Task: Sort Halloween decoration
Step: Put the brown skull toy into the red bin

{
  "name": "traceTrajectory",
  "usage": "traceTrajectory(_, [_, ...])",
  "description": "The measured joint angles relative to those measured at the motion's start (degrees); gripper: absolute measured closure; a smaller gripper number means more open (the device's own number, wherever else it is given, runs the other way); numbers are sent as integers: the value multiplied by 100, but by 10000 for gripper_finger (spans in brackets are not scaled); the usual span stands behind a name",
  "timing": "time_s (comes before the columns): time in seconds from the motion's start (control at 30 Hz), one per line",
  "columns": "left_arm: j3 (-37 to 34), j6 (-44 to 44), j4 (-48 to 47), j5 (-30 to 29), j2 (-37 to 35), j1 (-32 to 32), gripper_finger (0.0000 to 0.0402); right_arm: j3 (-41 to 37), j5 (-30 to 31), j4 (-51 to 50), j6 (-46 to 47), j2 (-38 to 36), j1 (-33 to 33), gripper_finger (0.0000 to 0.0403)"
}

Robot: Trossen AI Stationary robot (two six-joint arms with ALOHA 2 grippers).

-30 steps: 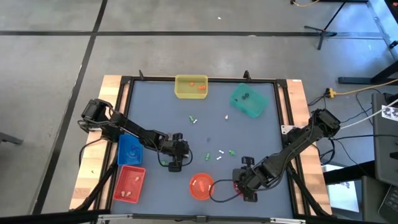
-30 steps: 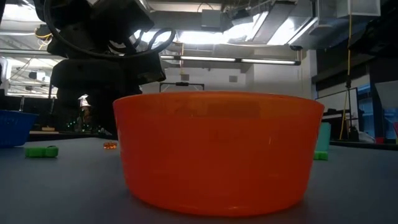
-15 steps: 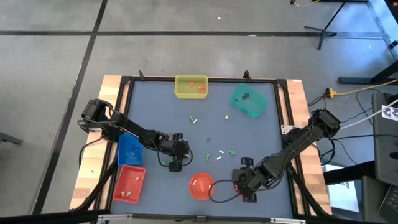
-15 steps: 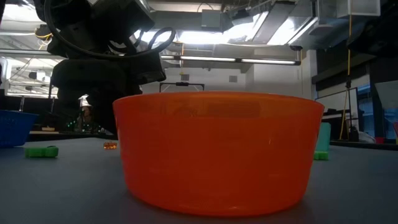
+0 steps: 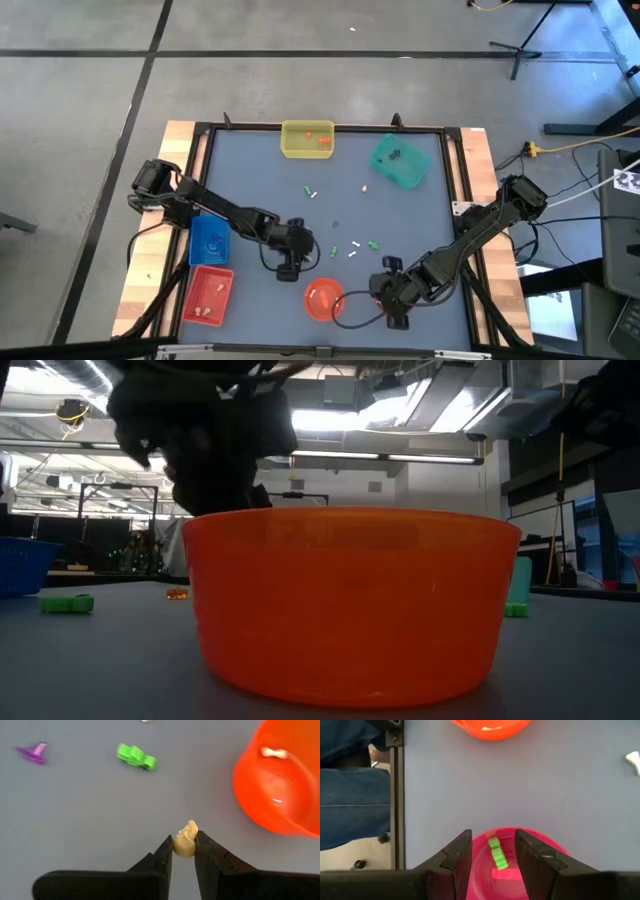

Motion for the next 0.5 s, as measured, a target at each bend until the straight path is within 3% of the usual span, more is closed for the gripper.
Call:
traceTrajectory(0.33, [1514, -8, -2957, 333, -7, -490, 360, 0, 466, 7, -451, 0, 0, 258])
traceTrajectory(0.5, [2083, -473, -3898, 343, -11, -919, 360, 0, 506, 7, -498, 0, 0, 258])
